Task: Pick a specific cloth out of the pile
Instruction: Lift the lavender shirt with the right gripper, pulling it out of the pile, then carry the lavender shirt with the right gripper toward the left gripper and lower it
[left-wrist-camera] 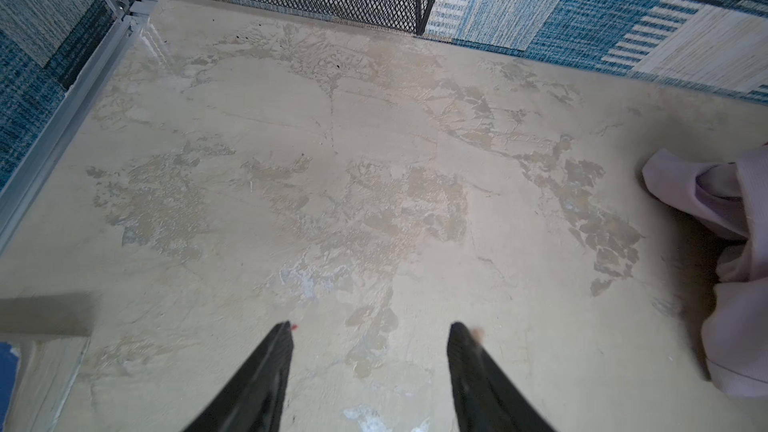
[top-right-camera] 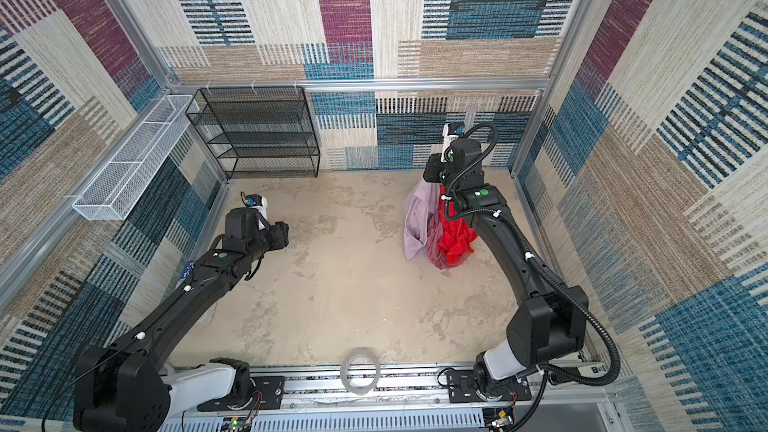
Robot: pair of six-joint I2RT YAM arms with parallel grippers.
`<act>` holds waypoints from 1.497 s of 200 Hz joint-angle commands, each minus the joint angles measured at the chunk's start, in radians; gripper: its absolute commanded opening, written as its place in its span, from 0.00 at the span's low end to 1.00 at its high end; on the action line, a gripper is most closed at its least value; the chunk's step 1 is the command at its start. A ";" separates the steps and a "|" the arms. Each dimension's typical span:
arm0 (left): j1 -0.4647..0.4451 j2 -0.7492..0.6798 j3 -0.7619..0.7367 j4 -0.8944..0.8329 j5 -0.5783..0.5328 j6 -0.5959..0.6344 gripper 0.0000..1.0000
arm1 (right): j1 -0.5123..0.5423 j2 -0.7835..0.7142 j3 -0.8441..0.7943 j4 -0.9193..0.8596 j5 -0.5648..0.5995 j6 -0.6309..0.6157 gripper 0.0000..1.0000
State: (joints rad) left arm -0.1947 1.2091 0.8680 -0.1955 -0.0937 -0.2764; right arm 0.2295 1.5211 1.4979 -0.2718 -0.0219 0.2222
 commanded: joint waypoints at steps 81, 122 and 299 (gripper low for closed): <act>0.000 -0.049 0.111 -0.109 -0.014 -0.015 0.63 | -0.011 0.123 0.357 -0.079 -0.143 -0.023 0.00; 0.000 -0.049 0.181 -0.182 -0.040 -0.018 0.63 | -0.009 0.203 0.515 -0.138 -0.265 -0.018 0.00; 0.000 -0.263 0.318 -0.525 -0.153 -0.032 0.62 | 0.330 0.527 1.014 -0.212 -0.460 -0.049 0.00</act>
State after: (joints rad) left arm -0.1947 0.9730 1.1751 -0.6762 -0.2283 -0.2890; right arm 0.5308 2.0277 2.5019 -0.5602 -0.4252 0.1673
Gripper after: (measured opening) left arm 0.624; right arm 0.049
